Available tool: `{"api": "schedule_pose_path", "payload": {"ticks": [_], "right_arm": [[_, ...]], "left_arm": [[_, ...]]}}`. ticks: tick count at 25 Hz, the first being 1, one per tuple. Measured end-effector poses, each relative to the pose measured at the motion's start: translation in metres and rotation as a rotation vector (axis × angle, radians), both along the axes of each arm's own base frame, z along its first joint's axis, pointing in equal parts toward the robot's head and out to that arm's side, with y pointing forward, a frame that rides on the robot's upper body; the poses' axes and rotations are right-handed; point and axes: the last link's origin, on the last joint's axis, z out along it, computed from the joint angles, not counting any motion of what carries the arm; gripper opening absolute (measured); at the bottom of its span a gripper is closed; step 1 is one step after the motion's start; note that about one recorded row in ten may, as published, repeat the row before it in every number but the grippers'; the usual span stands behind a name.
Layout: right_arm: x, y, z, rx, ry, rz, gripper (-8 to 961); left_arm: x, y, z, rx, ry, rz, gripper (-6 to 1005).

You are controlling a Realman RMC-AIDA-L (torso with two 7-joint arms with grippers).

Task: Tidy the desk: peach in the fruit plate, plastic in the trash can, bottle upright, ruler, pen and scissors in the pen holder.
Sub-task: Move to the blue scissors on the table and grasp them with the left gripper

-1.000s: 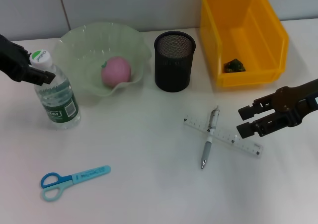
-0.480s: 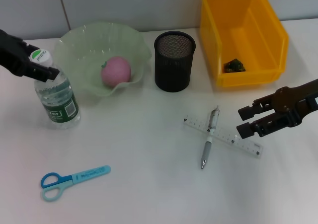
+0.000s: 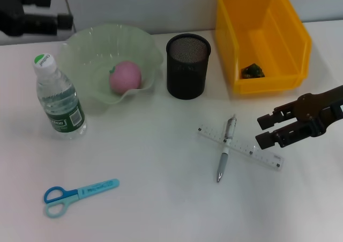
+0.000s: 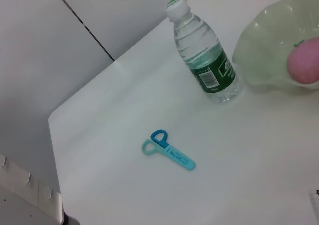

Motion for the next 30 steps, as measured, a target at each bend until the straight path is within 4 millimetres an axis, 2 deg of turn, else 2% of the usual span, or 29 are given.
{"api": "schedule_pose_path", "payload": {"ticks": [3,5,6,8,9,10,16,23,27,30], "right_arm": [[0.000,0.000,0.000,0.000,0.000,0.000,761],[0.000,0.000,0.000,0.002,0.001,0.001,761],[0.000,0.000,0.000,0.003,0.002,0.001,761],[0.000,0.000,0.001,0.007,0.005,0.002,761],[0.000,0.001,0.001,0.010,0.005,0.004,761],[0.000,0.001,0.002,0.011,0.006,0.005,761],[-0.002,0.003,0.006,0.026,-0.002,0.016,761],[-0.013,0.007,0.012,0.021,-0.021,0.036,761],[-0.016,0.008,0.016,0.025,-0.034,0.052,761],[-0.014,0.006,0.016,0.023,-0.037,0.052,761]], "left_arm": [[0.001,-0.010,0.002,0.008,-0.125,-0.051,794],[0.001,-0.010,0.002,0.008,-0.125,-0.051,794],[0.001,-0.027,-0.006,-0.005,-0.240,-0.120,794],[0.001,-0.032,-0.009,-0.008,-0.262,-0.136,794],[-0.001,-0.036,-0.013,-0.009,-0.274,-0.143,793],[-0.007,-0.045,-0.026,-0.026,-0.291,-0.161,793],[-0.028,-0.058,-0.060,-0.120,-0.344,-0.158,793],[-0.059,-0.071,-0.086,-0.080,-0.347,-0.191,792],[-0.065,-0.074,-0.091,-0.083,-0.314,-0.201,792],[-0.065,-0.072,-0.089,-0.124,-0.196,-0.205,792]]}}
